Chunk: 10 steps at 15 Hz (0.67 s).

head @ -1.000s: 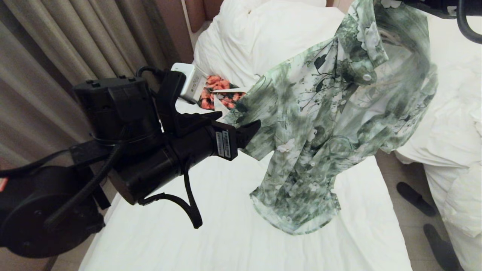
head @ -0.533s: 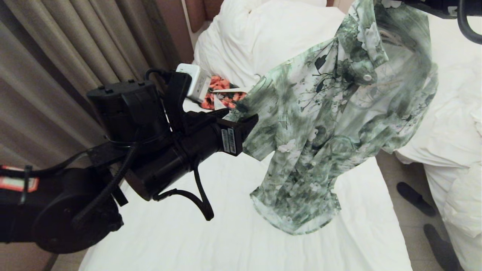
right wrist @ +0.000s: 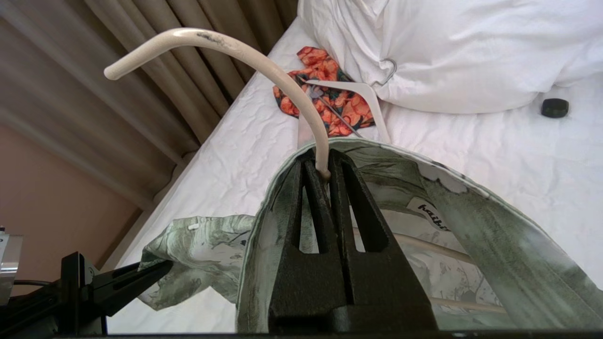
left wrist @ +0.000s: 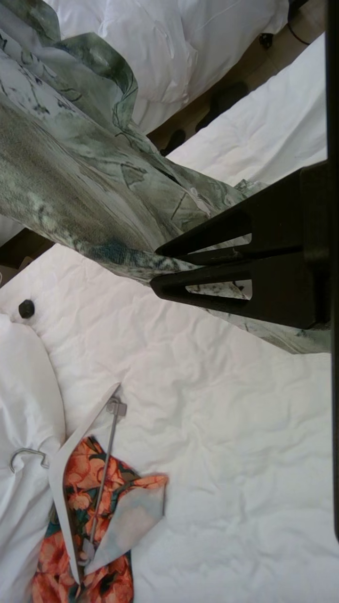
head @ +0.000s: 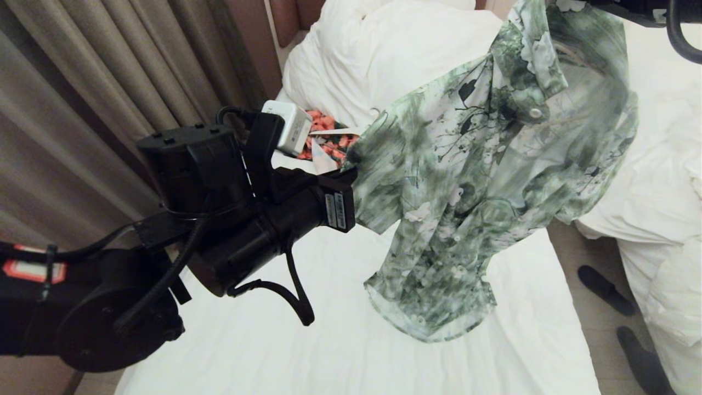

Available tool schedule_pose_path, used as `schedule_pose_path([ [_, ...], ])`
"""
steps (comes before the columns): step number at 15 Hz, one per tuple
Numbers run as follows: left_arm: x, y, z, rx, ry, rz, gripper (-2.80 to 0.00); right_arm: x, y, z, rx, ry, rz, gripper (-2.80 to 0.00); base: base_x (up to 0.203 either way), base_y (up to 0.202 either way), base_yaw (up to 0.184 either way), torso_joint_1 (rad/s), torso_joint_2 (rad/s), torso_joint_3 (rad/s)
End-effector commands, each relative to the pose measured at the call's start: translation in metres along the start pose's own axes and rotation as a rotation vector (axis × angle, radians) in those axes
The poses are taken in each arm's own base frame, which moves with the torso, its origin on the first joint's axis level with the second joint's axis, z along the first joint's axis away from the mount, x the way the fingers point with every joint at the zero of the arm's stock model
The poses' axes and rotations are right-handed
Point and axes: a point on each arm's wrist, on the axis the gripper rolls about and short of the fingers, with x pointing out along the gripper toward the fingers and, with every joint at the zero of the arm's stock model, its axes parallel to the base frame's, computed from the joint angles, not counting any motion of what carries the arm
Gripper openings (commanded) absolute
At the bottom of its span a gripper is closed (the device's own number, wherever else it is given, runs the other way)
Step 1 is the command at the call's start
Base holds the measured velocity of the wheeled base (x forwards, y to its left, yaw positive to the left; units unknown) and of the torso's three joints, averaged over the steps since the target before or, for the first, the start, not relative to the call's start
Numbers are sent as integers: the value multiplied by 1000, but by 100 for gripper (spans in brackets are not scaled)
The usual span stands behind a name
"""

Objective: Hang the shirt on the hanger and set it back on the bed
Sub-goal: Take the clothes hanger out of the clothes

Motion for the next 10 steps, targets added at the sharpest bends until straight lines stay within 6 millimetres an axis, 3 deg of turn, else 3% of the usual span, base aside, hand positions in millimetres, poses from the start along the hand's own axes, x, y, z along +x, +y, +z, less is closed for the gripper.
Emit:
schedule_pose_path([
  [1,-1,0,-2,-1,5,1,-280,1,0,0,0,2,-1,-280,0,0,0,0,0,0],
  [7,7,26,-18,0,12,88,-280,1,-1,-1,0,3,-4,-280,0,0,0,0,0,0],
  [10,7,29,-23,2,22,95,-280,2,-2,-1,-1,3,-8,-280,0,0,0,0,0,0],
])
